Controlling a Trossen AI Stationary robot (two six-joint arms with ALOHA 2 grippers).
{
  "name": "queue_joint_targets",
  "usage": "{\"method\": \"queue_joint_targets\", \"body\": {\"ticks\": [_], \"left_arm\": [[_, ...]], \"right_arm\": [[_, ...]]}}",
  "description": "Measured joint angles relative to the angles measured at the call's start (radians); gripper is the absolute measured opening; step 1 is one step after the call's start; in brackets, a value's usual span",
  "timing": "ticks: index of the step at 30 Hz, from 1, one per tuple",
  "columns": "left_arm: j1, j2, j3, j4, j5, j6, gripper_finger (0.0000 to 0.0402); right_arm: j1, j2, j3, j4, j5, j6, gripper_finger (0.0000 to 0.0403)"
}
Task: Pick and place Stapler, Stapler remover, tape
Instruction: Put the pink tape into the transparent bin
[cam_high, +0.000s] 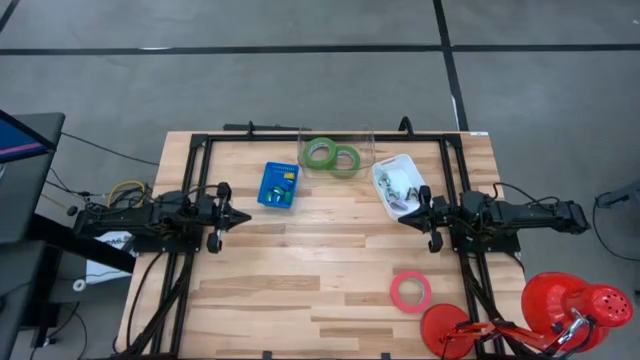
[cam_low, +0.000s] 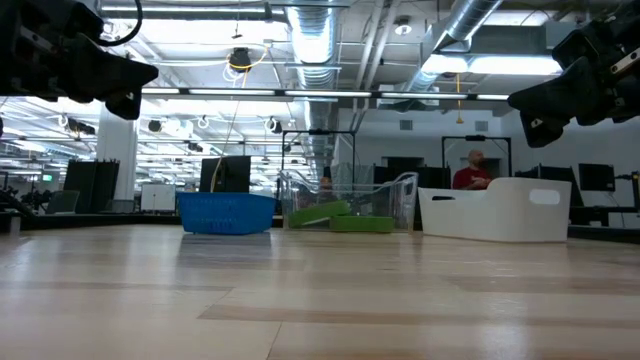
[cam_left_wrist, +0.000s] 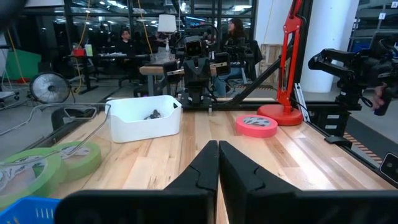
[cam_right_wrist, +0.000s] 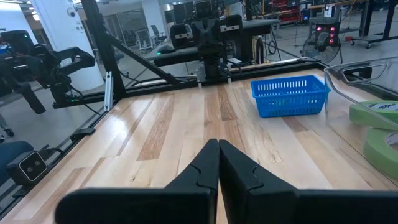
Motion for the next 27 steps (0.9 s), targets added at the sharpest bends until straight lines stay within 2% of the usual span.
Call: {"method": "queue_joint_targets", "body": {"ticks": [8,19,27], "left_arm": [[0.000,0.000,0.000,0.000,0.000,0.000,0.0003],[0.000,0.000,0.000,0.000,0.000,0.000,0.0003],[0.000,0.000,0.000,0.000,0.000,0.000,0.0003]], "right_arm": [[0.000,0.000,-0.001,0.020,-0.001,0.031,0.0000],[0.000,0.000,-0.001,0.315,-0.001,0.329,0.0000],[0.000,0.000,0.005,0.484,0.009,0.378,0.0000]]}}
